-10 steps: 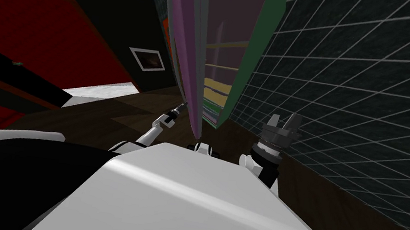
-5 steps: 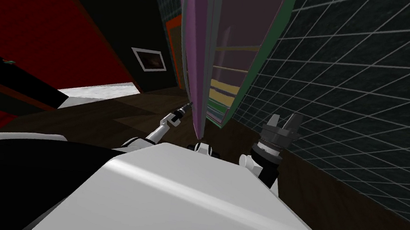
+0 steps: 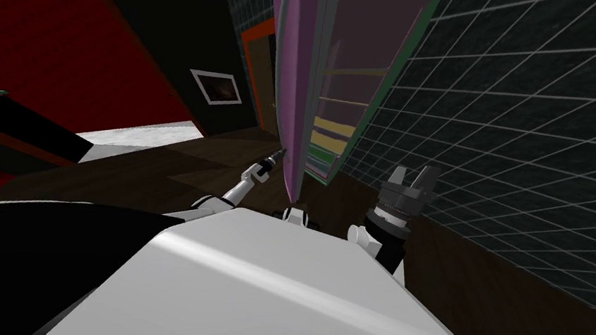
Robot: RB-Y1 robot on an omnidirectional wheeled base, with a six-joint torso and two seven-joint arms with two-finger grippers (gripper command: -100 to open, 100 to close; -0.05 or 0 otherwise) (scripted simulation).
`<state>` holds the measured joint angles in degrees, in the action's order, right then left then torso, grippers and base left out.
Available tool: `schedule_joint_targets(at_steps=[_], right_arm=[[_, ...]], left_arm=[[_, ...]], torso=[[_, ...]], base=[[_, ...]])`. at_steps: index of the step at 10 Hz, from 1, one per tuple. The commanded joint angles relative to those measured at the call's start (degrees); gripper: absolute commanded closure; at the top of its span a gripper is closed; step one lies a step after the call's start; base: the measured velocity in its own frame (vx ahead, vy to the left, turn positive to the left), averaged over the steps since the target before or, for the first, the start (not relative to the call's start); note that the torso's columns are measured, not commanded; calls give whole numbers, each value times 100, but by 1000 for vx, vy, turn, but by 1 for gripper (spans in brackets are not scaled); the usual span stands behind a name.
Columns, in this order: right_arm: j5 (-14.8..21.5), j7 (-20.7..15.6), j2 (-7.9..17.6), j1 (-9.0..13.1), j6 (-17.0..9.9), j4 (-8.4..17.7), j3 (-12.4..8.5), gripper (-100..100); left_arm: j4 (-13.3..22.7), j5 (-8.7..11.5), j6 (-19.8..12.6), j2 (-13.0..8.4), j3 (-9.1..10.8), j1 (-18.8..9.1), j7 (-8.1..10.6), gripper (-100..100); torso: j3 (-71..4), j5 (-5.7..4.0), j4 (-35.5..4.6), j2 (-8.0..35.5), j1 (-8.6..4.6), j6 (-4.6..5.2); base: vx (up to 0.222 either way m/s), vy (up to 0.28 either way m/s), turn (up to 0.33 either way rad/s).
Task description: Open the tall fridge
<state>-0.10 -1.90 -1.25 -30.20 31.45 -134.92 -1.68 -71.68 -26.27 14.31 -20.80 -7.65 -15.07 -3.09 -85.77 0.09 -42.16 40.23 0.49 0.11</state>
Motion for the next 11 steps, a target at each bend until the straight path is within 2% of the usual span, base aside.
schedule_joint_targets(at_steps=[1, 2, 3, 4, 5, 6, 7, 8, 9, 10, 11], right_arm=[[0, 0, 1, 2, 0, 0, 0, 0], [0, 0, 1, 1, 0, 0, 0, 0], [0, 0, 1, 2, 0, 0, -1, 0], [0, 0, 1, 1, 0, 0, -1, 0], [0, 0, 0, 0, 0, 0, 0, 0], [0, 0, 1, 1, 0, 0, -1, 0], [0, 0, 1, 0, 0, 0, -1, 0], [0, 0, 2, 1, 0, 0, -1, 0], [0, 0, 1, 0, 0, 0, -1, 0], [0, 0, -1, -1, 0, 0, 1, 0], [0, 0, 0, 0, 0, -1, 0, 0]], left_arm=[[264, -178, -106, 184, -4, -455, 56, 100], [521, -380, -126, 436, -110, -590, 72, 100], [531, -380, -126, 436, -110, -781, 72, 100], [531, -380, -126, 436, -110, -781, 72, 100], [798, -583, -147, 688, -215, -1007, 87, 100], [798, -583, -147, 688, -215, -1106, 87, 100], [1064, -785, -168, 939, -321, -1280, 103, 100], [1064, -785, -168, 939, -321, -1431, 103, 100], [1008, -763, -177, 926, -353, -1323, 95, 100], [993, -768, -85, 851, -476, -1343, 210, 100], [979, -765, 7, 780, -585, -1358, 317, 100]], torso=[[14, 5, 20, 32, 8, 10], [19, 3, 4, 32, 9, -3], [34, 11, 21, 62, 12, 1], [46, 6, 3, 77, 7, -16], [35, -6, -9, 57, -29, -18], [51, 0, 4, 93, -5, -4], [62, 1, -5, 105, -13, -14], [81, 2, 3, 141, -14, -11], [94, -4, -11, 159, -29, -24], [92, -18, -6, 156, -95, -14], [89, -14, -6, 152, -56, -5]], base=[[-102, 285, -87], [-166, 313, -92], [-136, 330, -87], [-26, 219, -4], [-120, 321, -71], [-106, 331, -91], [-144, 360, -70], [-116, 342, -86], [-42, 143, -17], [-8, 232, -57], [-1, 356, -140]])
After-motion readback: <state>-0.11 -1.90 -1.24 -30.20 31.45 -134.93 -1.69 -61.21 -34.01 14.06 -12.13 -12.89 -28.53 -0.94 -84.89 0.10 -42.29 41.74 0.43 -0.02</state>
